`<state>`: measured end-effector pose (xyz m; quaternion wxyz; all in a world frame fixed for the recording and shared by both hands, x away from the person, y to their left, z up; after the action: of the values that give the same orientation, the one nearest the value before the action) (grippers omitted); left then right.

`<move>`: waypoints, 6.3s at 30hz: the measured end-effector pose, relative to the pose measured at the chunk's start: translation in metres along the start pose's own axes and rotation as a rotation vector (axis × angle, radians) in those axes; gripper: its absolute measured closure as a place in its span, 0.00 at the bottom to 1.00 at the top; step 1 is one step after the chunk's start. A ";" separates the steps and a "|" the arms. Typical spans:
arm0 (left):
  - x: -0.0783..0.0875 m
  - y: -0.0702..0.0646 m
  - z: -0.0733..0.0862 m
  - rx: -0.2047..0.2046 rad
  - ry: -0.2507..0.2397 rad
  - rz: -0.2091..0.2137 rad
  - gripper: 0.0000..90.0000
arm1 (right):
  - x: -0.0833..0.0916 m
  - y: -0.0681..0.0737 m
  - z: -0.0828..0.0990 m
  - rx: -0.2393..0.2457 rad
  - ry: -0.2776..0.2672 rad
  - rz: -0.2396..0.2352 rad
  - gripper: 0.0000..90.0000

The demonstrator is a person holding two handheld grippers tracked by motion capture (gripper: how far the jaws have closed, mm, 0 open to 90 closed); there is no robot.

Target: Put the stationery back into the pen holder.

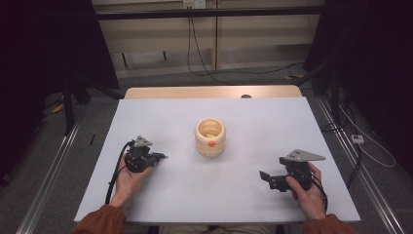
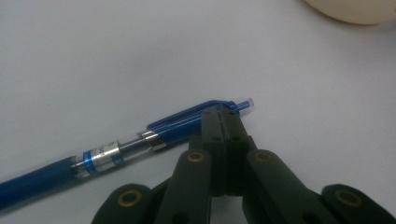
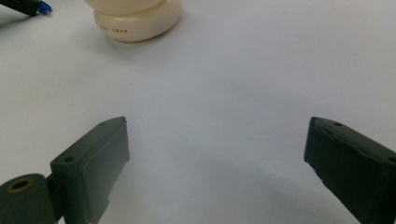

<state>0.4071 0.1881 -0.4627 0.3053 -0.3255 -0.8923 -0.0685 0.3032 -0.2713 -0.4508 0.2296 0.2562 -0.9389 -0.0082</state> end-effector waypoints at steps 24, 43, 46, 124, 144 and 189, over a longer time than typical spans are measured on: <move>-0.017 0.010 -0.012 0.027 0.005 -0.012 1.00 | -0.001 -0.001 0.001 -0.011 0.012 -0.002 0.07; -0.027 0.026 -0.018 0.085 -0.022 -0.050 0.98 | -0.002 -0.002 0.002 -0.012 0.022 -0.008 0.07; -0.026 0.026 -0.018 0.084 -0.019 -0.044 0.99 | -0.002 -0.001 0.002 -0.011 0.021 -0.010 0.07; 0.024 0.068 -0.010 -0.083 0.230 0.070 0.71 | -0.001 -0.002 0.002 -0.001 0.026 -0.007 0.07; 0.023 0.070 -0.010 -0.026 0.228 0.066 0.89 | -0.001 -0.001 0.002 -0.004 0.030 -0.010 0.07; 0.072 -0.033 -0.024 -0.113 0.037 0.348 0.89 | -0.026 0.053 -0.008 0.176 -0.042 -0.103 0.07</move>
<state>0.3550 0.1934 -0.3979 0.3104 -0.4902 -0.8114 -0.0705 0.3009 -0.2124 -0.4479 0.1859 0.3231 -0.9262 0.0571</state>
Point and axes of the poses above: each handheld gripper's, and its own axes: x roughly backward along the jaws, z roughly out of its underside, y roughly to its left, the point moved 1 cm from there along -x, roughly forward along the jaws, and after that the axes turned 12 degrees about -y, right-handed, at the moved point
